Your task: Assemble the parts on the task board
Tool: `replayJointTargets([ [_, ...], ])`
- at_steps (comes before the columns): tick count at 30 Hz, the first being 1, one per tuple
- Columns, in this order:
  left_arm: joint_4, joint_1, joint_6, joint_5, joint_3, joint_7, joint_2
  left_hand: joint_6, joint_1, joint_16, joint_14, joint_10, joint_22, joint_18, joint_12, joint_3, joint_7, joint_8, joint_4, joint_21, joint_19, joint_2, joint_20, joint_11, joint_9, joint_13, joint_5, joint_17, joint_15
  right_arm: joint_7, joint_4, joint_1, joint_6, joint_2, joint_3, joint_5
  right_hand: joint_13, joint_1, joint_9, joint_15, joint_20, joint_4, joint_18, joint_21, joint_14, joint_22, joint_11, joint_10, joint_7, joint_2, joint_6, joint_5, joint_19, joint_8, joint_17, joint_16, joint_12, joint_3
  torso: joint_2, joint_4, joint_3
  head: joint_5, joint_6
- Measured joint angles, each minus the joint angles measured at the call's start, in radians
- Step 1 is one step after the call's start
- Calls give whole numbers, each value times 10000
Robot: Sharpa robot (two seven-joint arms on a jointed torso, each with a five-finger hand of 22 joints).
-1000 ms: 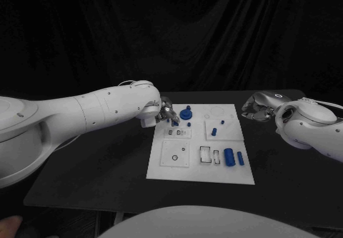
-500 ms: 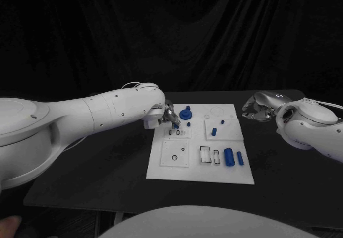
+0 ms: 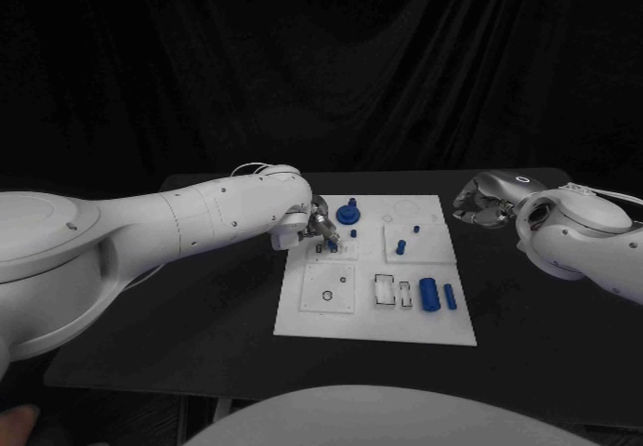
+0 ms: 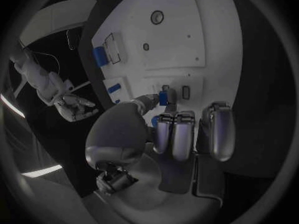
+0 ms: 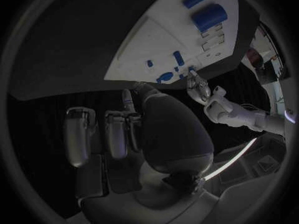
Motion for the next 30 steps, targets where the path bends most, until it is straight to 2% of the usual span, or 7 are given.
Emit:
replayJointTargets([
  [9,61,-104,2,-80,6,29,-28,-16,-13,0,0,0,-1,-1,0,12,17,-1,-12,0,0,-13,0,0,-4,-1,-14,-1,0,-2,-10,0,4,16,0,0,-1,0,-14,0,0,-29,0,0,0,-1,0,0,0,0,0,47,0,0,0,0,0,29,-12,16,6,12,0],
  [26,32,-161,-73,-132,30,206,-26,-14,-10,0,0,0,-2,0,0,10,54,3,-12,-42,0,-9,0,0,8,-1,-30,-3,0,-13,-18,0,18,15,0,0,-2,0,-13,0,0,-29,0,0,0,-3,0,0,0,0,0,46,0,0,0,0,0,29,-7,32,9,22,0],
  [28,19,-165,-80,-133,33,225,-21,-13,-39,0,0,0,-2,0,0,17,55,19,-5,-42,0,45,0,0,9,-1,-256,-3,0,-14,-19,0,20,19,0,0,-2,0,-12,0,0,-29,0,0,0,-2,0,0,0,0,0,46,0,0,0,0,0,29,-2,32,8,28,0],
  [30,7,-170,-88,-134,34,247,-19,-25,-121,0,0,0,-2,0,0,52,60,-26,29,-104,0,128,0,0,9,-1,-664,-3,0,-15,-19,0,23,21,0,1,-2,0,-12,0,0,-29,0,0,0,-3,0,0,0,0,0,46,0,0,0,0,0,29,-2,31,8,32,0],
])
